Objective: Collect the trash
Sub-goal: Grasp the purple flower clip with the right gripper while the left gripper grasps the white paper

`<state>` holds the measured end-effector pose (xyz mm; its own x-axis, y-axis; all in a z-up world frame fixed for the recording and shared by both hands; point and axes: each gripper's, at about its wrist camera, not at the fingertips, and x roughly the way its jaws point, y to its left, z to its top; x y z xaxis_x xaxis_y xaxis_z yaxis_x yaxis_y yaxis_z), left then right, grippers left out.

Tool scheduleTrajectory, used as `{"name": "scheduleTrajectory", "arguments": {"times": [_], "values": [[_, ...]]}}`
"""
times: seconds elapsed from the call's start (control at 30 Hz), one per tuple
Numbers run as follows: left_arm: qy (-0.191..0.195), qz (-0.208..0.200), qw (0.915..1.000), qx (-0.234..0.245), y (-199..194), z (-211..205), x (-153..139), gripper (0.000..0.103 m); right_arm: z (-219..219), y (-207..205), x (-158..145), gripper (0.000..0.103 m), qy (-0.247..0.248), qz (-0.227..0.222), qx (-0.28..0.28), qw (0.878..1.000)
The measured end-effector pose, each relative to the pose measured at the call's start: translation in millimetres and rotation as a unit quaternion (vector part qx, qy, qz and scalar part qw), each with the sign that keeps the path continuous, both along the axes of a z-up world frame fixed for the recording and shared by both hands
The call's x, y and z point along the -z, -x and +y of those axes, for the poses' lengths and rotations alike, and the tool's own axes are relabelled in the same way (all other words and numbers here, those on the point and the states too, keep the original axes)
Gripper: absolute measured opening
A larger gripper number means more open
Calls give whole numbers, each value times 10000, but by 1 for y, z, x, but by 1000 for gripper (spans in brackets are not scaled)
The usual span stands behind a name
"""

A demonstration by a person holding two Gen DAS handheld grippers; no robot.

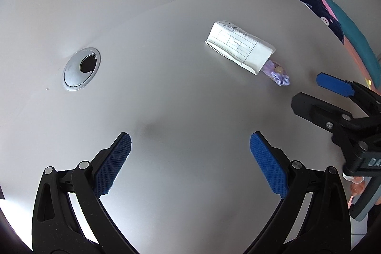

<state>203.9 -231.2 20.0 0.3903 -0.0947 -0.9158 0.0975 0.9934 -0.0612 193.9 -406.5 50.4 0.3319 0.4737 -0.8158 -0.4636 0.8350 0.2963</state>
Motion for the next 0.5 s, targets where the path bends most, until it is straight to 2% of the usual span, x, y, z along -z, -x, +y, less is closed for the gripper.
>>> {"name": "scheduleTrajectory", "arguments": {"times": [0.13, 0.27, 0.33, 0.5], "values": [[17, -38, 10000, -19, 0, 4, -1, 97, 9, -9, 7, 74, 147, 6, -48, 9999], [-112, -22, 9999, -58, -2, 11, -2, 97, 13, -17, 13, 62, 279, 4, -15, 9996], [0, -55, 9999, -107, -5, 12, -5, 97, 13, -18, 13, 47, 402, -114, -51, 9991], [268, -75, 9993, -247, -18, 11, -12, 97, 2, -20, 14, 26, 298, -5, -154, 9994]]}}
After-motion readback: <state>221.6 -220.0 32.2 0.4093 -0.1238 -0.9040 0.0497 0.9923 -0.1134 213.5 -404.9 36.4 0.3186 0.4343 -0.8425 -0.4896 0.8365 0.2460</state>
